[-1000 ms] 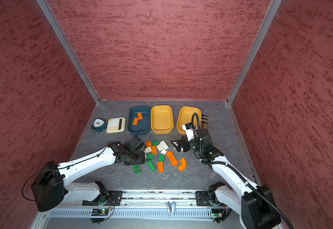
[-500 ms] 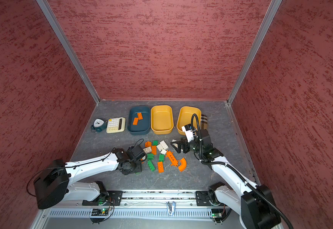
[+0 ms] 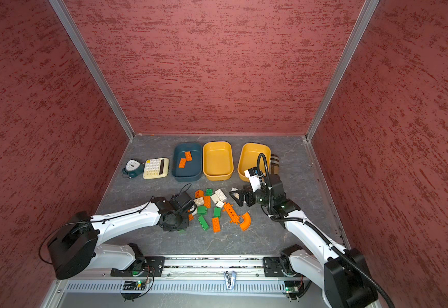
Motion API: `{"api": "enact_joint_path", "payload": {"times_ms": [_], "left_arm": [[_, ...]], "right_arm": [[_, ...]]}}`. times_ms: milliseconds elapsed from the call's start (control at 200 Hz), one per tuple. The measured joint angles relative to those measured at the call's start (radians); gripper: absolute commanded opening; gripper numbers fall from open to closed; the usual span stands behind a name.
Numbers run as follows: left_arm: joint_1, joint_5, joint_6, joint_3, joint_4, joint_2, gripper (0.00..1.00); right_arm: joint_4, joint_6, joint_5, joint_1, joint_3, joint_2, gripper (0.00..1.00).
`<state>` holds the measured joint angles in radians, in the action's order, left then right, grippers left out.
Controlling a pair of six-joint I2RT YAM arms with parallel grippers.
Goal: Sort the legos into containers by color
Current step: Pick up the lego from the middle-left of the table, then place the lego in the container.
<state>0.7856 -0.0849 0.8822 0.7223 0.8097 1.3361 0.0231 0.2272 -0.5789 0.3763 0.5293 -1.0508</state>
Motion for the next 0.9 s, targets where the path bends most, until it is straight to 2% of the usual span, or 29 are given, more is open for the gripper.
{"api": "enact_joint_path", "payload": {"times_ms": [155,255,541,902], "left_arm": [[-0.086,0.007,-0.113,0.160,0.043,-0.008,0.33],[-0.147,0.013,-0.203,0.283,0.045,0.036,0.33],[-0.267,0.061,-0.411,0.692,-0.039,0.375,0.33],[-0.303,0.116,-0.508,1.122,-0.118,0.756,0.34]], "right_arm": [[0.002,0.000,0.000,0.000,0.000,0.001,0.99],[0.006,0.001,0.000,0.000,0.000,0.002,0.99],[0.020,0.000,0.011,0.000,0.008,-0.010,0.99],[0.016,-0.017,0.060,0.000,0.053,-0.018,0.99]]}}
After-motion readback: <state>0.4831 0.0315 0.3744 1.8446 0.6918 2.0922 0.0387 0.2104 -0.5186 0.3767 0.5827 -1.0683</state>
